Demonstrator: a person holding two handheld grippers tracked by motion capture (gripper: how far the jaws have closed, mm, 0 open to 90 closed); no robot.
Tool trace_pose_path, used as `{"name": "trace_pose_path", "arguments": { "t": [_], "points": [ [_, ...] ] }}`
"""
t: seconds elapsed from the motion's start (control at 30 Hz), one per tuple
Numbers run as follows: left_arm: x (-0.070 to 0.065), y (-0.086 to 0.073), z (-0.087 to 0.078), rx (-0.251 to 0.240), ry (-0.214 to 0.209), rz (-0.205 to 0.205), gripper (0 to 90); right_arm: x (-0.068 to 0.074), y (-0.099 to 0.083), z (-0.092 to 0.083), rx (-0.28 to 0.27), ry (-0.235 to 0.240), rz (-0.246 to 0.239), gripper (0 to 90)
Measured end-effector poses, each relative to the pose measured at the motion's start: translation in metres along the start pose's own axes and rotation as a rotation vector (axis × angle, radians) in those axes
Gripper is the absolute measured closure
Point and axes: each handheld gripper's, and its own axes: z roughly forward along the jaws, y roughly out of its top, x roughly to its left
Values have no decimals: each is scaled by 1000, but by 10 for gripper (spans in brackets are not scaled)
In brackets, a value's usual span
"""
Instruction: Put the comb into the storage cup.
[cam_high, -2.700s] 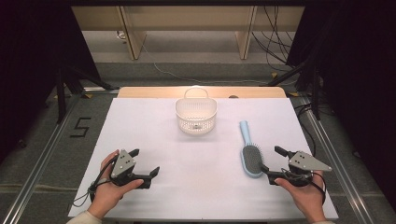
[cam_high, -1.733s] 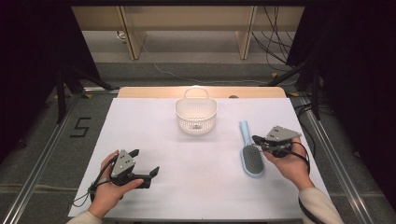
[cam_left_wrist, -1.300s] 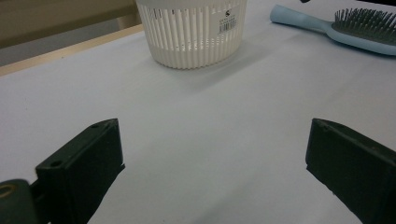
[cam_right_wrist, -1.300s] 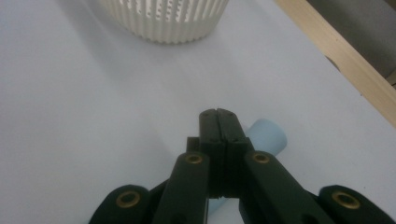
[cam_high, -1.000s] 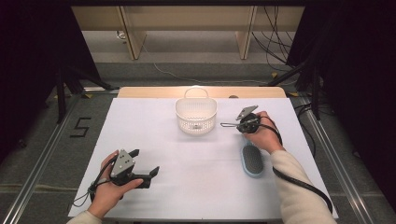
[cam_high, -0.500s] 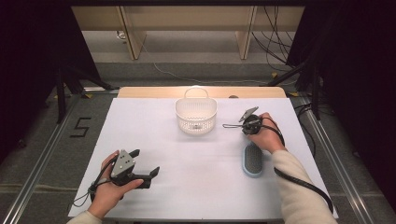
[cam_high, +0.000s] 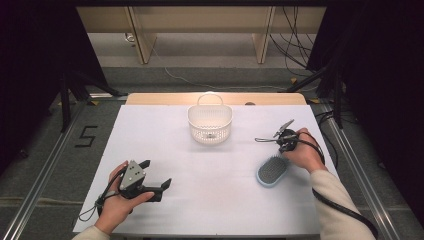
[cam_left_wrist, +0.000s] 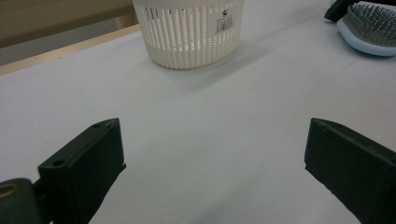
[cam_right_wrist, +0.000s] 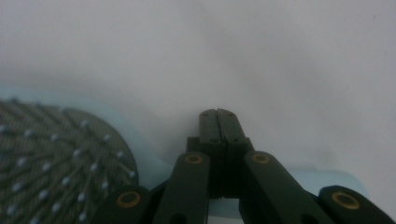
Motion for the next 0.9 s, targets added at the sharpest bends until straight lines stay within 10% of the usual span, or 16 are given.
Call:
{"name": "trace_pose_path", "arguments": {
  "t": [0.9],
  "points": [
    [1,0,-1,-1,8,-3,48,32,-87,-47,28,115,136,900]
  ]
}}
